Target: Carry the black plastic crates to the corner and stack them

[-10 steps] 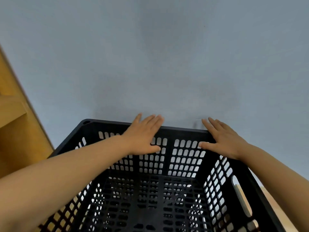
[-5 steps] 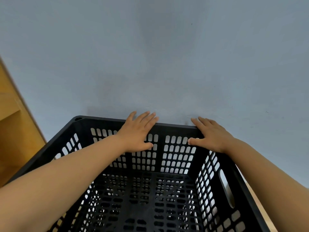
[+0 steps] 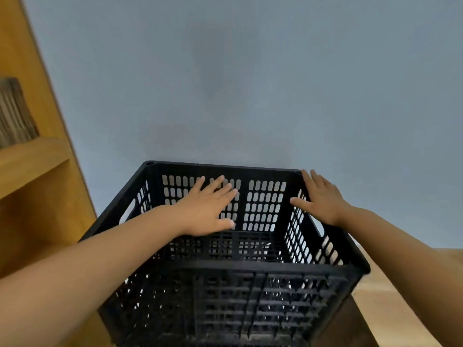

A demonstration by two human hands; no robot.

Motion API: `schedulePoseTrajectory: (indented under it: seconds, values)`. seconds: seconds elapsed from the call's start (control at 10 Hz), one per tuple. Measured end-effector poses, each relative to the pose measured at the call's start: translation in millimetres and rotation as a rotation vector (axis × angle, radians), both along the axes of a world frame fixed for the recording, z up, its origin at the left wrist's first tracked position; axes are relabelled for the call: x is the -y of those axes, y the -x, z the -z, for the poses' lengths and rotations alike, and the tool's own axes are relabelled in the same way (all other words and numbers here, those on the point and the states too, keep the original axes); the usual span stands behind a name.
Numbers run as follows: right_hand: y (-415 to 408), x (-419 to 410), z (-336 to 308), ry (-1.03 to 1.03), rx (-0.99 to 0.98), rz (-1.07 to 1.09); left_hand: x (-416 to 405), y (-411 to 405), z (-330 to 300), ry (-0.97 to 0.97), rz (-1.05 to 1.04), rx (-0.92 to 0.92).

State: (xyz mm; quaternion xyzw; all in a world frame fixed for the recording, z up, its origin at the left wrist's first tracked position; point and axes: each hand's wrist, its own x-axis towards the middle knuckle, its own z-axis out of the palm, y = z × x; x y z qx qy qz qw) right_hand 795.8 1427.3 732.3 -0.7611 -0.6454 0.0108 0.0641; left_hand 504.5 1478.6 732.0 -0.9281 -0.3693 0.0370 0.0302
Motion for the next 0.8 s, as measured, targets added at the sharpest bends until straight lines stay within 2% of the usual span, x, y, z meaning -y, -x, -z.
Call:
schedulePoseTrajectory:
  seconds: [0.1,0.2,0.3,0.5,0.6,0.7,0.8]
  values:
    - [21,42,-2,0.004,-0.002,-0.030,46,17,1,0.087,0.045,0.067]
    - [40,83,1,0.009,0.034,-0.049,76,32,13,0.071,0.056,0.096]
    - [57,115,11,0.050,0.090,-0.015,85,40,19,-0.072,0.023,0.133]
    - [74,132,22,-0.015,0.140,0.231,93,40,20,-0.260,0.023,0.127]
    - [83,155,27,-0.037,0.053,0.250,105,40,26,-0.310,-0.116,0.123]
    - [91,194,36,-0.013,0.043,0.196,135,45,38,-0.288,-0.251,0.256]
    - [89,233,42,0.009,0.151,0.145,169,58,60,-0.273,-0.237,0.227]
